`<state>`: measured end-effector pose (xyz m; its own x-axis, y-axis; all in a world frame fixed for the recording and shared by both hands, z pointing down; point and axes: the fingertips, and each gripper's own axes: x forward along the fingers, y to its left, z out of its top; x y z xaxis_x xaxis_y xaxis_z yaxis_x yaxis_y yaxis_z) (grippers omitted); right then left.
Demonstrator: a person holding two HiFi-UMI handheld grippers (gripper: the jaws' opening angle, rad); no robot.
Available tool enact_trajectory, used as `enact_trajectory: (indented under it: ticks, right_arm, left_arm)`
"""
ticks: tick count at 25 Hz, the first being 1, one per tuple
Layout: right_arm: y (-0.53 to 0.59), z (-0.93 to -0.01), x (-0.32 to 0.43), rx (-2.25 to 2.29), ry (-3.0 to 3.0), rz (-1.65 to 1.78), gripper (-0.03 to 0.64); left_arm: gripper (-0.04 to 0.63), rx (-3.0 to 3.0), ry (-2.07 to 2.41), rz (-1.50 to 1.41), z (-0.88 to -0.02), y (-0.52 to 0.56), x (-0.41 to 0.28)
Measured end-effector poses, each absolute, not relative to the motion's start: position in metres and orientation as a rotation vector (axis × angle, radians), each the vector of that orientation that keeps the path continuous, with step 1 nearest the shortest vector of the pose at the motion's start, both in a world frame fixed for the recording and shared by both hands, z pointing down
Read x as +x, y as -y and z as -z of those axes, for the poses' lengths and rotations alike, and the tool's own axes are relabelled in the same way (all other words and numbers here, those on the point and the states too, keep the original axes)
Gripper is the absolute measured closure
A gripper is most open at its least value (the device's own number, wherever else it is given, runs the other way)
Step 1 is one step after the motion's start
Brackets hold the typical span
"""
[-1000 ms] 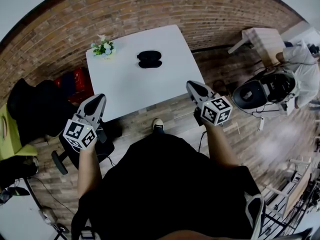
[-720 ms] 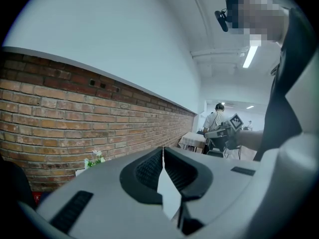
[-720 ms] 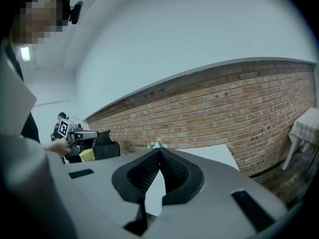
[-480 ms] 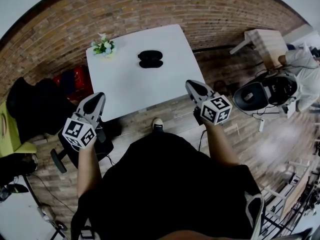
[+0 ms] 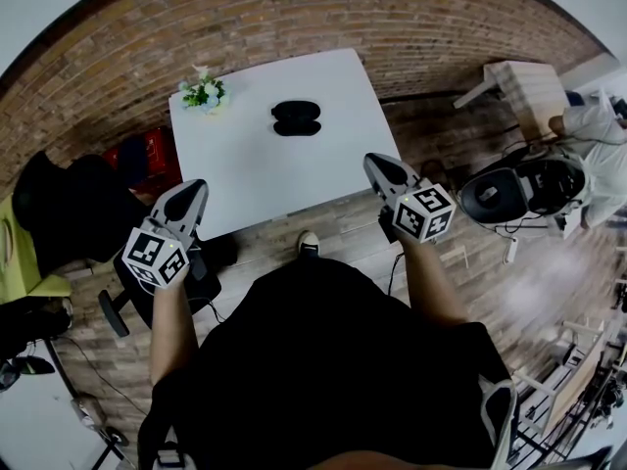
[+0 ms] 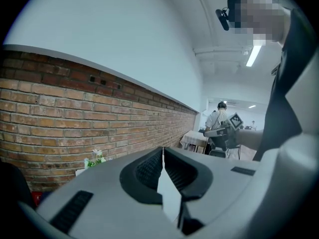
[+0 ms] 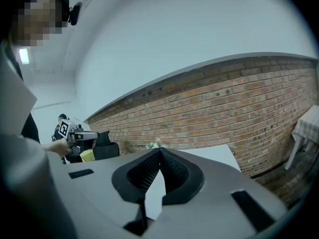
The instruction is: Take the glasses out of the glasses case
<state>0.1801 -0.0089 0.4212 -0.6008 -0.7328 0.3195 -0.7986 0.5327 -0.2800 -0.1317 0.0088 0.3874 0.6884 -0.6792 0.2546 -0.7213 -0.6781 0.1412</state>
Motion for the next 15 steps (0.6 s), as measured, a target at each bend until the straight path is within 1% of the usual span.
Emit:
enact_trajectory:
  ticks: [15]
  right_arm:
    - [0.054,-0.429,0.211,1.251,2.63,-0.626,0.598]
  left_arm:
    - [0.578,2.652,1.171,-0.301,-0.386,0.027,-0.097]
